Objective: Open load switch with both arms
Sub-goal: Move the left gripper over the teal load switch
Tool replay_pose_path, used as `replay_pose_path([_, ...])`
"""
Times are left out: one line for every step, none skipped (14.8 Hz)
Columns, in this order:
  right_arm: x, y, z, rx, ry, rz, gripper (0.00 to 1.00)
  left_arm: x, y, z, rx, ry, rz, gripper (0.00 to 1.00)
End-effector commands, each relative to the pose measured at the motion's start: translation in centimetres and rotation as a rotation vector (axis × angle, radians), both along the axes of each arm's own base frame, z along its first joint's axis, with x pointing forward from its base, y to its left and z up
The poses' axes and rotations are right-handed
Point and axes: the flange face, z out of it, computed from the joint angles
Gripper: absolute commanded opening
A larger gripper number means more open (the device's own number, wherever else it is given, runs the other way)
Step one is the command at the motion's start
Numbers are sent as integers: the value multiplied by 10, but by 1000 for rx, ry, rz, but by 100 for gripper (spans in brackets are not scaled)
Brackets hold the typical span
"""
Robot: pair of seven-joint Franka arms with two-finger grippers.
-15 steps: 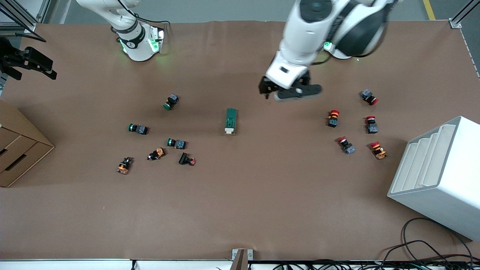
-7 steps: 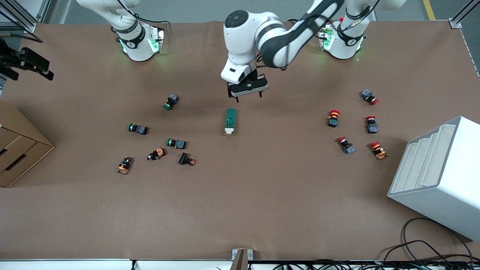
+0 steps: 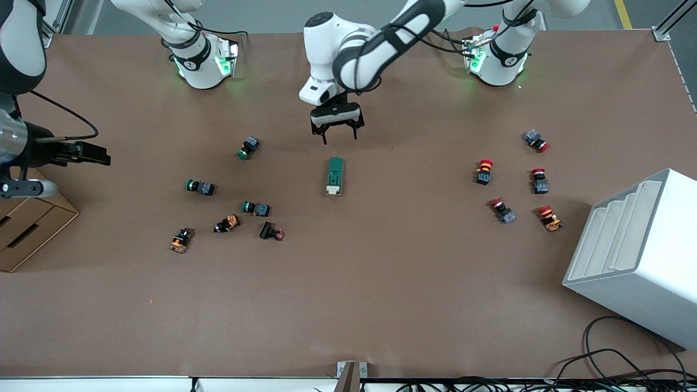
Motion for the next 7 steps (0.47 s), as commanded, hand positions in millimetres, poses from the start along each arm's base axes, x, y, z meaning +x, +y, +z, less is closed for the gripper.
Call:
replay_pose_path([-9,62,15,-47,-15,-155,100,-23,-13,-31,-15,-73,-34,97])
replay_pose_path([-11,90,9,-62,2,-238,100,-33,-15,-40,-13,-94,-45,97])
replay_pose_path([-12,115,-4,-67,31,-326,100,-38,-15,-49,-12,-113,-55,97])
replay_pose_path([-14,138,-8,-67,43,-396,100,-40,-14,-56,7,-145,-79,97])
replay_pose_path([-14,158,-16,-79,52,-450,100,-44,-13,-65,40,-178,-100,97])
replay_pose_path([-14,184,-29,-101,60,-501,100,-51,-13,-74,57,-208,-110,97])
replay_pose_path([-16,211,-42,-130,68,-558,100,-59,-12,-81,49,-237,-102,97])
